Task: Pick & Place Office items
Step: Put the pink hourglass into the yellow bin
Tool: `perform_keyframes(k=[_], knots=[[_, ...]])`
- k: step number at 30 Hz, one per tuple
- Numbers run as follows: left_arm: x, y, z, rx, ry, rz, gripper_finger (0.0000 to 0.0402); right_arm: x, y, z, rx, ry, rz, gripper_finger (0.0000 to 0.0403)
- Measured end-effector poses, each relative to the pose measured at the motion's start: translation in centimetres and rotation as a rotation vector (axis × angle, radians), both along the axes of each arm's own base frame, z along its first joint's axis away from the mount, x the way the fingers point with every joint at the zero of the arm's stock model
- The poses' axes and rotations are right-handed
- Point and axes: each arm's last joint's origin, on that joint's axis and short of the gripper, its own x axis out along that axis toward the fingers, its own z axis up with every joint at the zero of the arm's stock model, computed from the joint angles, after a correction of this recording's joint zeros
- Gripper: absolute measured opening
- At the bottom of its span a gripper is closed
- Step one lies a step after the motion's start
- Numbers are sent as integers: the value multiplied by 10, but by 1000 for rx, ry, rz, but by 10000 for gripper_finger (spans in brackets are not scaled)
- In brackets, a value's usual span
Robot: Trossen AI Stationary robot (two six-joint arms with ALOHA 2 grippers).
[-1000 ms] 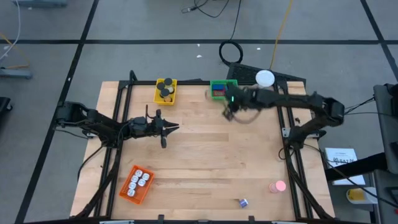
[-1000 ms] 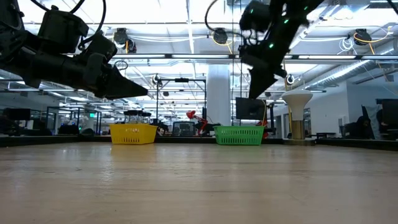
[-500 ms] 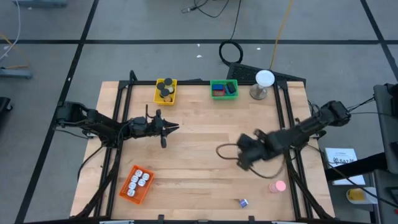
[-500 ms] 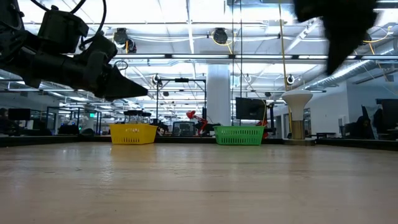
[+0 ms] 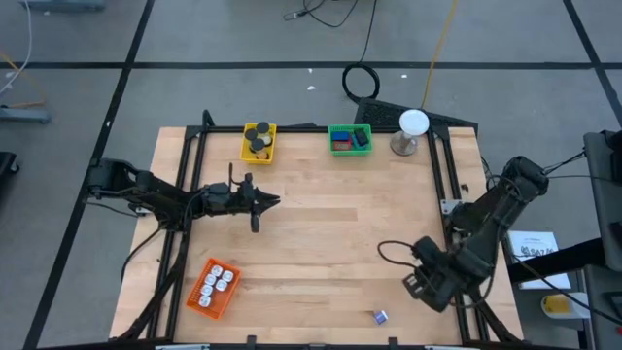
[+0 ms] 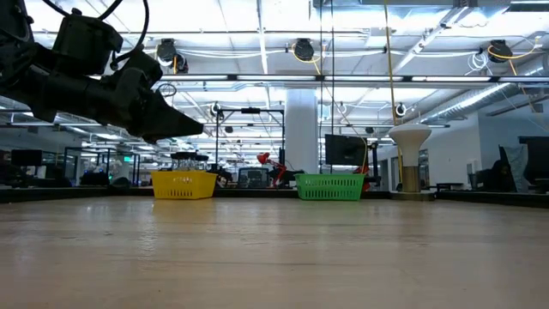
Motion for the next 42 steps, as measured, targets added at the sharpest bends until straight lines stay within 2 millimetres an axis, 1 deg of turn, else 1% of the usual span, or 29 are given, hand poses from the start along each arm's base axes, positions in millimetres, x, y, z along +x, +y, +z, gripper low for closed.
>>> perform_keyframes(k=[6, 10, 14, 19, 25, 29, 31, 33, 35, 39, 40, 42], knots=[[0, 0, 0, 1, 5, 0, 49, -18, 14, 0, 37, 39, -38, 198], [0, 0, -1, 1, 8, 0, 49, -28, 22, -3, 28, 64, -60, 246], [0, 0, -1, 1, 8, 0, 49, -34, 33, -11, 12, 115, -77, 277], [0, 0, -1, 1, 8, 0, 49, -33, 45, -21, 9, 113, -58, 294], [0, 0, -1, 1, 8, -1, 49, -32, 47, -34, -27, 129, -56, 297], [-1, 0, -4, -10, 38, 1, 49, -33, 45, -49, -20, 127, -48, 296], [-1, 0, -6, -21, 59, 3, 49, -33, 45, -58, -4, 118, -43, 288], [-1, 0, -7, -34, 65, 6, 49, -33, 45, -66, 14, 110, -28, 274], [-1, 0, -7, -38, 63, 7, 49, -33, 44, -72, 15, 109, -25, 251], [-1, 0, -5, -31, 52, 5, 49, -34, 43, -74, 14, 109, -7, 185], [-1, 0, -5, -30, 49, 6, 49, -33, 43, -74, 17, 108, -3, 176], [-1, 0, -4, -29, 45, 6, 49, -32, 43, -74, 19, 107, 4, 177]])
